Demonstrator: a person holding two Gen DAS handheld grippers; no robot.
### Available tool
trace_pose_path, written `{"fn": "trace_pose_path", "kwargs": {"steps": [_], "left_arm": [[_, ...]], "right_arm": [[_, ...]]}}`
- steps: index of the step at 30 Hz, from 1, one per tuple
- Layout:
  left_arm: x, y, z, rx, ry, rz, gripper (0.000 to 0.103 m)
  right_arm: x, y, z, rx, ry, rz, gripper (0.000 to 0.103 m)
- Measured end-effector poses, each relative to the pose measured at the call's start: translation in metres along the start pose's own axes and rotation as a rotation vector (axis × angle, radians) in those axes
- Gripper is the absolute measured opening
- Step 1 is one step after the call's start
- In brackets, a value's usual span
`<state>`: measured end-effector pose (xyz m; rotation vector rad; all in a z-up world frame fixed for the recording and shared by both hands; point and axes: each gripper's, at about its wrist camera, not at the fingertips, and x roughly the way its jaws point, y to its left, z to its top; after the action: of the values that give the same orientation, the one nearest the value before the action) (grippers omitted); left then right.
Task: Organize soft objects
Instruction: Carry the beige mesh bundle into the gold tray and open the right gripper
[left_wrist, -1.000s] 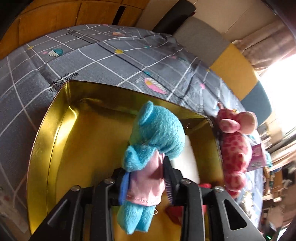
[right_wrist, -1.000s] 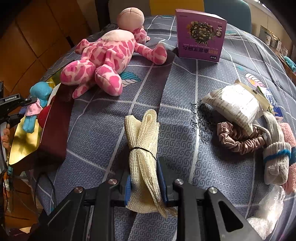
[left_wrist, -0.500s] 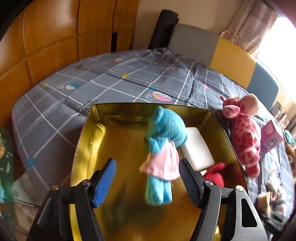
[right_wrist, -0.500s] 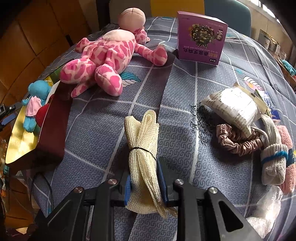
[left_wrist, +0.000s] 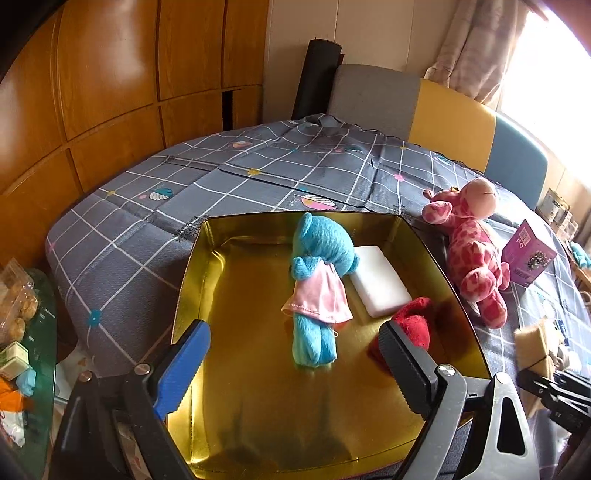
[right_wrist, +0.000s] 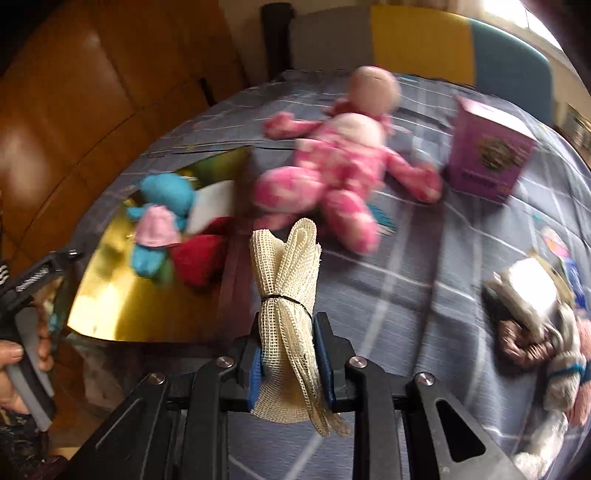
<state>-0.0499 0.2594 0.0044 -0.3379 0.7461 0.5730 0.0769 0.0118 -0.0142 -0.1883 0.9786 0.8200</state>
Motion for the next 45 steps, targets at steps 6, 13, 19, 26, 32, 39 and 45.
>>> {"fn": "trace_pose_path", "kwargs": {"steps": [6, 13, 19, 26, 32, 39, 45], "left_arm": [[-0.008, 0.003, -0.004, 0.001, -0.007, 0.001, 0.095], [-0.018, 0.012, -0.005, -0.026, -0.042, 0.000, 0.100], [-0.020, 0.017, -0.003, -0.025, -0.059, 0.016, 0.100], [-0.022, 0.022, -0.003, -0.025, -0.071, 0.027, 0.100], [-0.023, 0.022, -0.003, -0.024, -0.073, 0.022, 0.100], [-0.027, 0.015, -0.005, -0.003, -0.074, 0.019, 0.100], [-0.031, 0.004, -0.007, 0.027, -0.072, 0.010, 0.100]], "right_arm": [[0.027, 0.064, 0.022, -0.149, 0.051, 0.092, 0.024], [0.070, 0.102, 0.054, -0.181, 0.103, 0.134, 0.024], [0.113, 0.118, 0.070, -0.178, 0.147, 0.114, 0.033], [0.110, 0.114, 0.063, -0.149, 0.128, 0.118, 0.040], [0.081, 0.099, 0.055, -0.110, 0.040, 0.106, 0.042], [0.050, 0.075, 0.047, -0.060, -0.028, 0.063, 0.042], [0.032, 0.053, 0.037, -0.017, -0.055, 0.034, 0.042]]}}
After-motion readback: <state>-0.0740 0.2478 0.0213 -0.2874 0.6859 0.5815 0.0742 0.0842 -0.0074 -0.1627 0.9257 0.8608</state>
